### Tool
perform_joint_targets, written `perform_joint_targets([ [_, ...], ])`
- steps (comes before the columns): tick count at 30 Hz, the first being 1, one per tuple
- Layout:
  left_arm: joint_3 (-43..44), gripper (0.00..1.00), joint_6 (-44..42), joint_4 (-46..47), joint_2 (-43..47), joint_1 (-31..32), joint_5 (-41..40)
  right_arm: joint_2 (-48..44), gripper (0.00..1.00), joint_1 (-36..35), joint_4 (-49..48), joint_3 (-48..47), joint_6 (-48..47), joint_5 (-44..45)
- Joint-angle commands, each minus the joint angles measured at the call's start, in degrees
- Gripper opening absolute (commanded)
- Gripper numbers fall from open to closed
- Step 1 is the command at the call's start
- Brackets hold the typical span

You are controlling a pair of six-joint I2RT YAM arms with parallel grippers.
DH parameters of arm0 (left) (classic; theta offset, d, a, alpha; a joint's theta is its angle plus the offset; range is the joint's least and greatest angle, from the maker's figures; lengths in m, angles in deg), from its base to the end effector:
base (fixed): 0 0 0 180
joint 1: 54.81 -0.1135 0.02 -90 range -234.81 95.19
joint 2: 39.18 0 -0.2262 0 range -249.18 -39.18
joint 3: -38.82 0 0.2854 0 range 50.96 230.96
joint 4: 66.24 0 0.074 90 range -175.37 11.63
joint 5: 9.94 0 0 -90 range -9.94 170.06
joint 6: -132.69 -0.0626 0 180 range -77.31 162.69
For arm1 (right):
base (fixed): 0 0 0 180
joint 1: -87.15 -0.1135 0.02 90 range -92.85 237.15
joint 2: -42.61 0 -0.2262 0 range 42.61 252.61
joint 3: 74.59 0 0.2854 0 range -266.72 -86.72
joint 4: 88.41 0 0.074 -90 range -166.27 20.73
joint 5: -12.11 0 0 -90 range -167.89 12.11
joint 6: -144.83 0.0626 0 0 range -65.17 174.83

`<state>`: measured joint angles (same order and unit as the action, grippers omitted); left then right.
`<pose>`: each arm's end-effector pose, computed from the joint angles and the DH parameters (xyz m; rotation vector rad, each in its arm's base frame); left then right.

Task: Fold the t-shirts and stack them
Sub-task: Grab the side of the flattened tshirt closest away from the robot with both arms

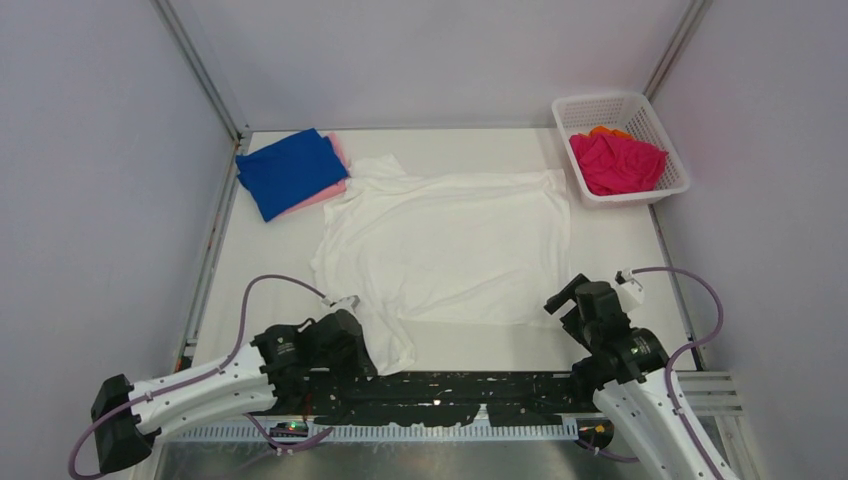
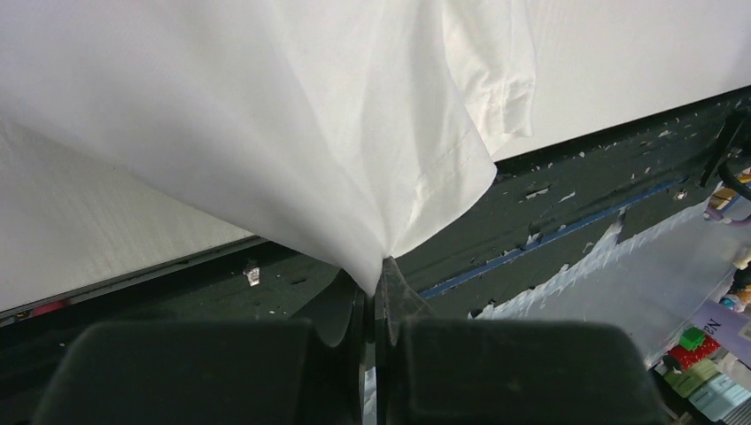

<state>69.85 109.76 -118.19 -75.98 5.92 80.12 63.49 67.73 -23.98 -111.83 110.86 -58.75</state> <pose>0.0957 -0.1708 0.1048 -0.1546 2.7997 -0.7294 0.1685 0.0377 0.1755 0.8852 2.1908 0.2384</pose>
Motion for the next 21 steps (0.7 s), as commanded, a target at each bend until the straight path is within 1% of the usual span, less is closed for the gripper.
perform_joint_targets([
  [1, -0.93, 0.00, -0.52, 0.09, 1.05, 0.24, 2.85, 0.22, 0.99, -0.03, 4.66, 2.52, 7.84, -3.16],
  [7, -1.29, 0.00, -0.36, -0.33, 1.75, 0.19, 4.82, 0.79, 1.00, 0.02, 2.30, 3.92, 10.52, -1.28],
  [10, -0.25, 0.00, -0.53, -2.92, 2.37, 0.20, 5.31, 1.86, 0.97, -0.01, -0.56, 6.36, 12.90, -2.83],
  [14, -0.42, 0.00, -0.09, -3.93, 3.78, 0.19, 5.40, 2.78, 0.96, 0.00, -2.44, 9.39, 15.37, -4.04],
  [17, -0.33, 0.00, 0.17, -4.57, 4.17, 0.19, 5.35, 2.58, 0.94, 0.00, -2.37, 9.27, 15.31, -0.19],
  [21, -0.39, 0.00, 0.91, -6.23, 4.72, 0.24, 6.14, 2.23, 0.87, 0.03, -4.17, 10.13, 15.20, 2.84],
])
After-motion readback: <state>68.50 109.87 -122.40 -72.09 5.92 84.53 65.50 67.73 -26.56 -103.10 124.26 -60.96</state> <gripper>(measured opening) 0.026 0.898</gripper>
